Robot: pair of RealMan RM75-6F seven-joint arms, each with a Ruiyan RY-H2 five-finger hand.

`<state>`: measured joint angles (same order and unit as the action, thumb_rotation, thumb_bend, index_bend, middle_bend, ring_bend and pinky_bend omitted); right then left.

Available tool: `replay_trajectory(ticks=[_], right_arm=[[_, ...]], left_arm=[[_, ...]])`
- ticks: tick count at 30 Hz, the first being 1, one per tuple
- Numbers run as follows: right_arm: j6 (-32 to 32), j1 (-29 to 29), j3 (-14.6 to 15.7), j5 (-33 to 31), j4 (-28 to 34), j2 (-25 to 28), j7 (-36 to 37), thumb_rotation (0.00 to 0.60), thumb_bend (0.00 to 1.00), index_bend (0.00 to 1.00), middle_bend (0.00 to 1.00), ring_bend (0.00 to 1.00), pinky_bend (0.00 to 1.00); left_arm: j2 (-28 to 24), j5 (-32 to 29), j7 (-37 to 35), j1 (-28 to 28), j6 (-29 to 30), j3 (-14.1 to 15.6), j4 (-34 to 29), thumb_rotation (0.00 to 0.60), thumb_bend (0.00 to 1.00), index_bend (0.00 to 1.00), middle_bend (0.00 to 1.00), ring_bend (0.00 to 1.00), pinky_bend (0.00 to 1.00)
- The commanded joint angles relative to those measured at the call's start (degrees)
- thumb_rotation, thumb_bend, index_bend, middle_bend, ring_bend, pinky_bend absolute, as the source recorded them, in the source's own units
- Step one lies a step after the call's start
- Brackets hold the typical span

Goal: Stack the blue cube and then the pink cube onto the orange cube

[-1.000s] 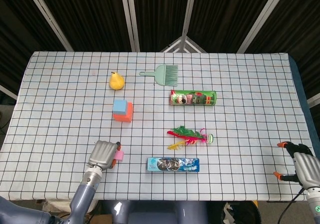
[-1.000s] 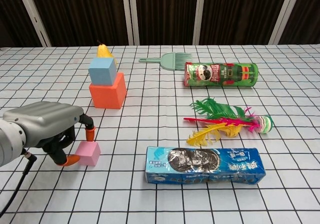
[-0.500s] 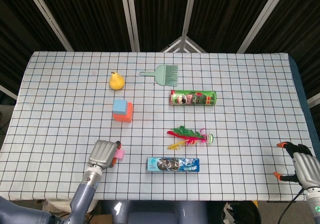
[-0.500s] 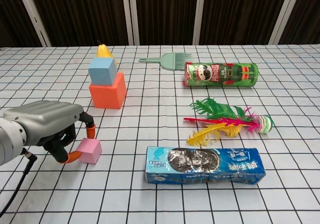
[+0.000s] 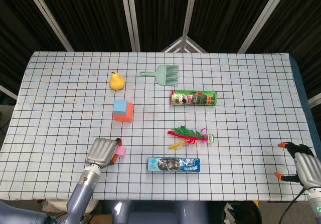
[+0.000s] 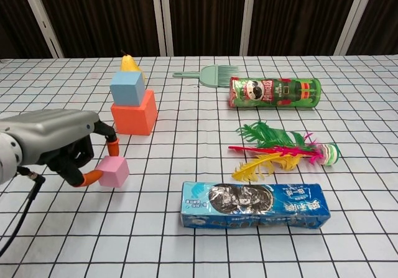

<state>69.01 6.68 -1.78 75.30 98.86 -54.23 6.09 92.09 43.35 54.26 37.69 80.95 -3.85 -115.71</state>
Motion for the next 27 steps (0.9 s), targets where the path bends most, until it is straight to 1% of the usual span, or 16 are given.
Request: replay_trajectory(ticks=[1,2,7,10,12,14,18,23,27], right_arm=[[0.07,-0.02,0.03,0.13,0.05,0.03,0.04,0.600,0.17,0.25,0.20,0.19,0.10],[0.11,-0.04,0.06,0.23,0.09,0.06,0.04,0.600,0.17,0.25,0.20,0.19,0.10],[0.23,-0.09,0.12,0.40,0.21,0.10,0.13,0.600,0.17,0.25,0.20,0.19,0.10],[0.25,-0.10,0.13,0.44,0.30,0.11,0.18,0.600,0.17,0.25,0.20,0.19,0.10],[0.26,-0.11,0.19,0.56,0.36,0.14,0.21,0.600,0.17,0.25,0.20,0.19,0.10],[0.31,-0.12,0.24,0.70,0.41,0.14,0.19,0.600,0.17,0.25,0.20,0.19,0.10],[0.20,-0.10,0.35,0.79,0.45,0.14,0.12,0.600,0.17,0.25,0.20,0.19,0.10],[-0.34,0.12,0.38,0.42,0.23,-0.07,-0.17,0.600,0.17,0.25,0.20,0.19,0.10],[-1.18,0.49,0.36,-0.22,0.00,-0.34,-0.66,0.600,0.17,0.25,0.20,0.19,0.10]], left_arm=[[-3.11,2.53,1.02,-0.20,3.68,-1.67,-5.51,0.600,0.46,0.41,0.87,0.76,0.88],[-3.92,2.75,1.78,-0.13,4.75,-2.25,-7.13,0.600,0.46,0.41,0.87,0.76,0.88],[-8.01,3.18,7.19,1.10,11.05,-7.16,-15.67,0.600,0.46,0.42,0.87,0.76,0.88],[-9.34,1.73,10.93,2.48,14.38,-10.58,-18.36,0.600,0.46,0.43,0.87,0.76,0.88],[-9.74,0.08,12.80,3.62,15.87,-12.94,-18.58,0.600,0.46,0.43,0.87,0.76,0.88],[-9.89,-2.20,14.19,4.77,16.63,-14.93,-18.26,0.600,0.46,0.43,0.87,0.76,0.88],[-9.49,-7.02,15.20,7.17,16.68,-18.64,-15.49,0.600,0.46,0.43,0.87,0.76,0.88],[-8.67,-12.06,15.52,10.01,15.23,-21.51,-9.93,0.600,0.46,0.43,0.87,0.76,0.88],[-8.14,-16.36,14.59,12.02,12.37,-23.70,-4.49,0.600,0.46,0.43,0.87,0.76,0.88]])
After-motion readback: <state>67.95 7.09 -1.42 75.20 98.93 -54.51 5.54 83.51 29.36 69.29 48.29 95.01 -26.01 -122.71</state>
